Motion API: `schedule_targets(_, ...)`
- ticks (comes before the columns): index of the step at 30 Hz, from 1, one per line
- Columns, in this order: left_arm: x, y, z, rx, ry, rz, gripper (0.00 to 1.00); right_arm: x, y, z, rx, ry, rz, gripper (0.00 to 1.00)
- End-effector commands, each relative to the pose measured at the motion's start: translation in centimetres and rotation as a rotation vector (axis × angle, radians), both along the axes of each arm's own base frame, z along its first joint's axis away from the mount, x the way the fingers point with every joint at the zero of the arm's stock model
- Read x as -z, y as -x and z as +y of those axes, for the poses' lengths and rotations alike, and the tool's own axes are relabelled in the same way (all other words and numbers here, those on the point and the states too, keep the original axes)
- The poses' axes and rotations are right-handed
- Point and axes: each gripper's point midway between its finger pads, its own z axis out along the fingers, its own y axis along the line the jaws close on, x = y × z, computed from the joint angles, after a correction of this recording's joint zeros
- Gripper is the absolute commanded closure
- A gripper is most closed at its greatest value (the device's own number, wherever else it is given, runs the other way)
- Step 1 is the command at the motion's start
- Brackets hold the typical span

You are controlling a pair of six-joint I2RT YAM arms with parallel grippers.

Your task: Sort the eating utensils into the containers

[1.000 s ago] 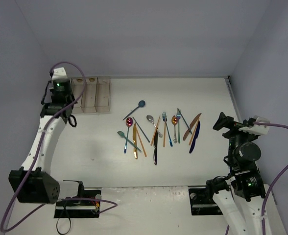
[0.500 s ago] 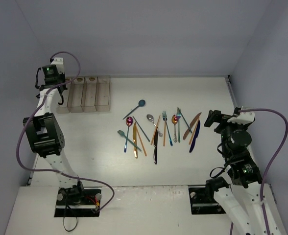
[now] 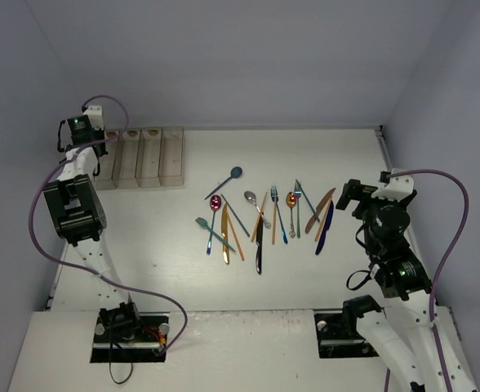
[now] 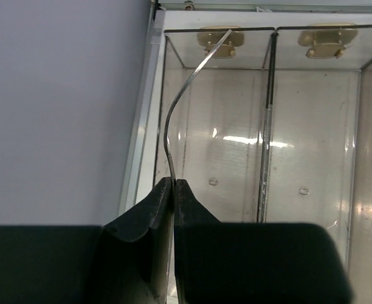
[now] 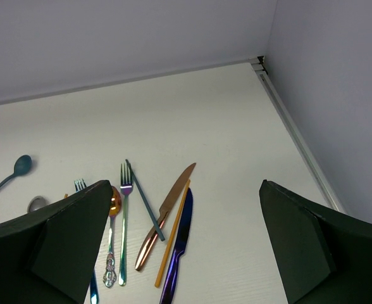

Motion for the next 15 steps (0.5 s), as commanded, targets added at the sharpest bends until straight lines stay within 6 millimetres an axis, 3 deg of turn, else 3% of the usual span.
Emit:
schedule_targets(1, -5.0, -1.1, 0.1, 0.026, -0.038, -0.140, 1.00, -3.3, -0.4, 0.0, 0.007, -0.013, -0.088, 0.00)
schedule_targets(3, -5.6, -1.4, 0.1, 0.027, -0.045, -0.163, 1.00, -3.2, -0.5, 0.0, 0.005, -0.015, -0.086, 0.00)
schedule_targets(11, -2.9, -1.4, 0.9, -0.014, 0.007, -0.108, 1.00, -3.5, -0.1, 0.0, 0.000, -0.024, -0.102, 0.00)
schedule_targets(15, -2.7, -1.6, 1.1, -0.035, 0.039, -0.118, 0.87, -3.7, 0.2, 0.0, 0.001, -0.030, -0.111, 0.00)
